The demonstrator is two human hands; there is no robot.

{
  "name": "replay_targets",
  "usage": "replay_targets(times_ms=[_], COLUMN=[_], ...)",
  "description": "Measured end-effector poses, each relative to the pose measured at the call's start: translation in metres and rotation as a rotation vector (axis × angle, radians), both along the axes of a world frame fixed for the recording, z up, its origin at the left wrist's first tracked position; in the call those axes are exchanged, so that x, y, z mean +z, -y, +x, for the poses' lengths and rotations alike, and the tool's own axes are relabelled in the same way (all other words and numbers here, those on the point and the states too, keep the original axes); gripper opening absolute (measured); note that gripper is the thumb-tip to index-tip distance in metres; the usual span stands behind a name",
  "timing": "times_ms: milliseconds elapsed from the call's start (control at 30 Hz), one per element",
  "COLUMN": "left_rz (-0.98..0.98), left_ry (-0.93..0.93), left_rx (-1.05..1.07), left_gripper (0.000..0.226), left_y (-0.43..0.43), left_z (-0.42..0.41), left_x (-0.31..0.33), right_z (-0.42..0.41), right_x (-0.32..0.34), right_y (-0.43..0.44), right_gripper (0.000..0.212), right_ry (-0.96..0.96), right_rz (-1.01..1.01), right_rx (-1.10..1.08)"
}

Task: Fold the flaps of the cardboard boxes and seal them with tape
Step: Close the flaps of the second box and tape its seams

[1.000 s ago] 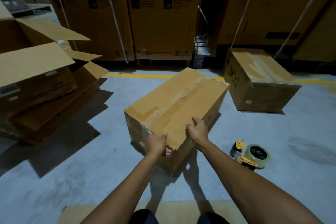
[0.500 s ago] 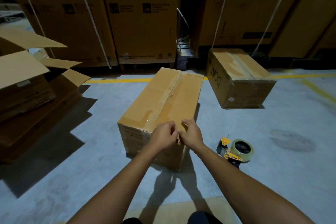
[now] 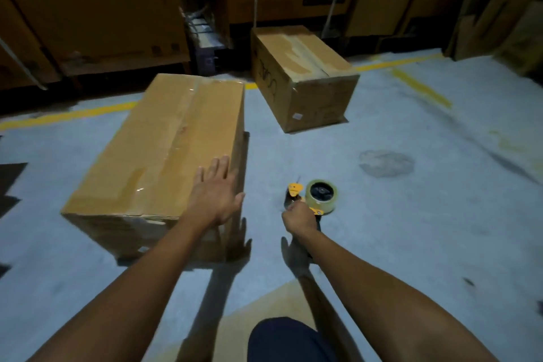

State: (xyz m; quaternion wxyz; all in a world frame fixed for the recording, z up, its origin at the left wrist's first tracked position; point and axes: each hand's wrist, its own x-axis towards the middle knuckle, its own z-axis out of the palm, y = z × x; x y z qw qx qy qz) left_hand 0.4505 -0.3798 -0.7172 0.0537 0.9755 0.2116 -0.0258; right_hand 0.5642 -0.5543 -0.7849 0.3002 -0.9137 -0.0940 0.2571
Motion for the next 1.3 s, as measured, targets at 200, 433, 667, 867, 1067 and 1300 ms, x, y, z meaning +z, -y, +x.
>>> replay_targets(times_ms=[200,433,667,867,1067,1300], left_rz=[0.081,0.11,0.046,-0.388,-0.933,-1.324], left_ry=[0.128,0.226,0.315,0.615,0.834,1.132], left_rx=[0.059,0.12,0.132,0.353,0.648,0.866], left_gripper=[0.076,0.059,0.049,0.033,0.012,0.028], left_y=[-0.004,-0.005,-0.008,-0.012,-0.021,-0.05], left_z=[0.008,0.015,0.013,0.004,-0.009,-0.036], left_x=[-0.003,-0.002,-0.002,0.008,0.036,0.087], right_z=[0.008,0.025,0.042,0.032,0.016,-0.026], right_x=[-0.044,-0.068,-0.072,-0.013,0.056,0.113], right_y=[0.021,0.026,0.028,0.006,-0.024,-0.072], right_gripper=[0.041,0.076,0.02,0.015,0.045,0.025], right_ry=[0.013,-0.072,-0.42,-0.427,-0.362,-0.177], right_rz=[-0.295,-0.167,0.203,0.406,0.491,0.51], right_rx=[-0.177,-0.5,-0.525,-0.507,-0.329,-0.037])
